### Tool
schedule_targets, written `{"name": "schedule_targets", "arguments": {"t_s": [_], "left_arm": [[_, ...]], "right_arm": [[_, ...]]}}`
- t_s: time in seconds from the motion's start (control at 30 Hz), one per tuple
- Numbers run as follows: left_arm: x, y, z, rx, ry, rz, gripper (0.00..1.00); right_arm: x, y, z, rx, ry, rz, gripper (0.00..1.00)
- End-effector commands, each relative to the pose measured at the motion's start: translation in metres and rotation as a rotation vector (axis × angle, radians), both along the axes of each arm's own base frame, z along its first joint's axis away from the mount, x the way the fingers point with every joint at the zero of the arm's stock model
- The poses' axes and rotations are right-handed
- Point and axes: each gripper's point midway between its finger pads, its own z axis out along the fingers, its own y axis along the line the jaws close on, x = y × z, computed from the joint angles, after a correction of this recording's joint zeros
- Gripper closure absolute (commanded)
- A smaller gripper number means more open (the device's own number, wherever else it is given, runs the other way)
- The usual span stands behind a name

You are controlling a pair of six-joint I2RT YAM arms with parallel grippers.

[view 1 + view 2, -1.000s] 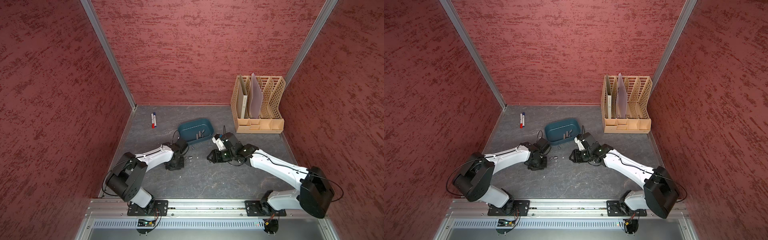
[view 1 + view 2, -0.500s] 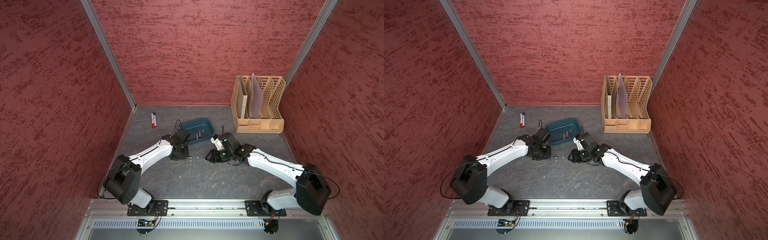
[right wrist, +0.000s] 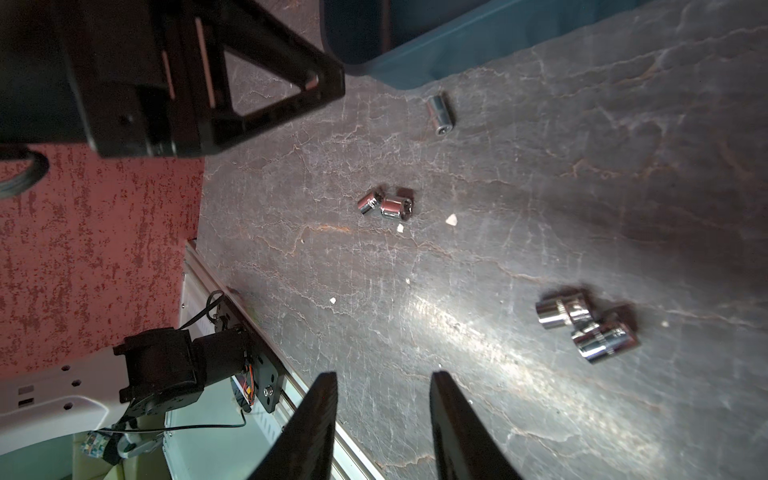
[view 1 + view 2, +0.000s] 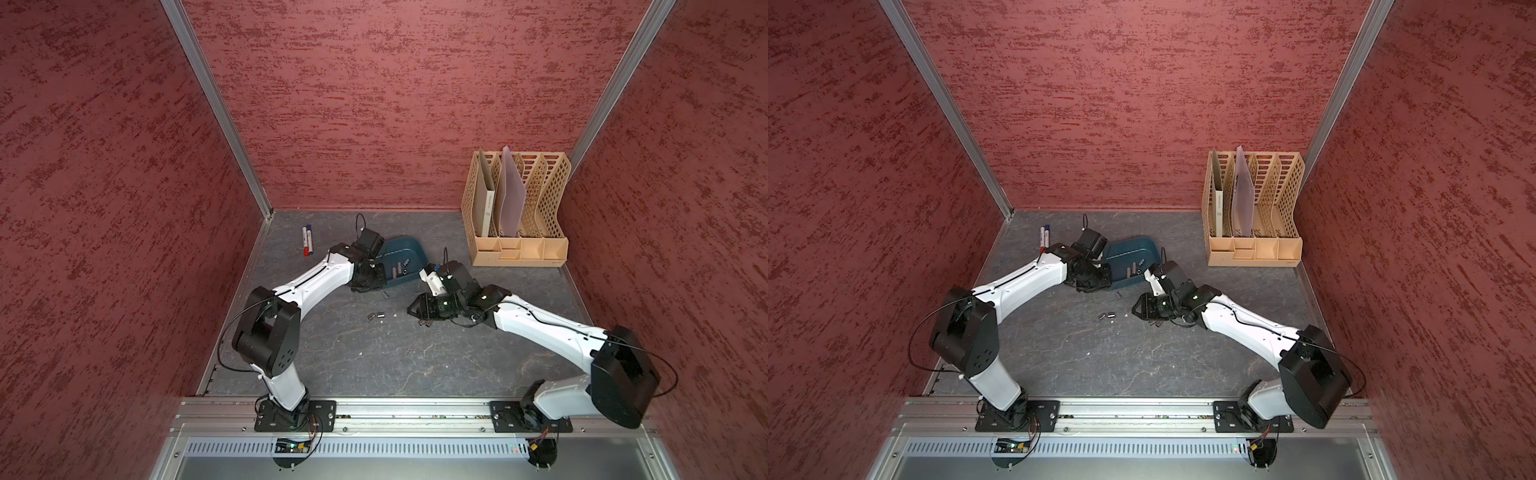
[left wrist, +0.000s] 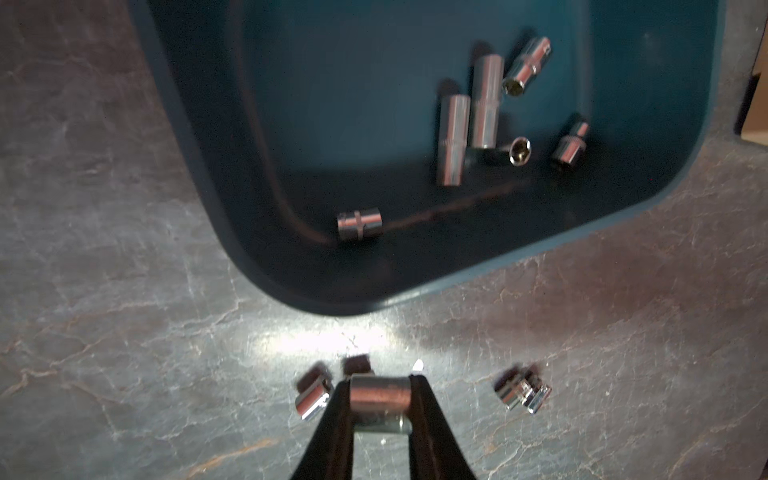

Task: Put the socket on the desktop into the storage box
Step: Place the socket head in the storage box.

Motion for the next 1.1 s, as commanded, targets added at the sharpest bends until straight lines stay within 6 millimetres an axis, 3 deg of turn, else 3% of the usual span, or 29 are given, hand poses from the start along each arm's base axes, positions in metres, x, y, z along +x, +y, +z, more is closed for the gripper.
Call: {"name": "schedule_targets", "arguments": {"t_s": [0.0, 0.47, 0.9, 0.97, 1.07], "left_arm": [[0.018, -0.001, 0.003, -0.005, -0.015, -0.017, 0.91], [0.069, -0.001, -0.029, 0.035, 0.022, 0.001, 0.91], [0.084, 0.008, -0.059, 0.102, 0.056, 0.016, 0.87], [0.085, 0.009, -0.060, 0.104, 0.056, 0.019, 0.85], [0.086, 0.010, -0.061, 0.108, 0.056, 0.022, 0.74]], "right_arm": [[0.007, 0.005, 0.011, 0.011, -0.032, -0.014, 0.59], [0.006, 0.001, 0.007, -0.006, -0.021, -0.032, 0.59], [0.007, 0.000, 0.003, -0.017, -0.014, -0.044, 0.59], [0.006, -0.001, 0.002, -0.019, -0.012, -0.045, 0.59], [0.006, -0.002, 0.002, -0.022, -0.012, -0.047, 0.59]]}}
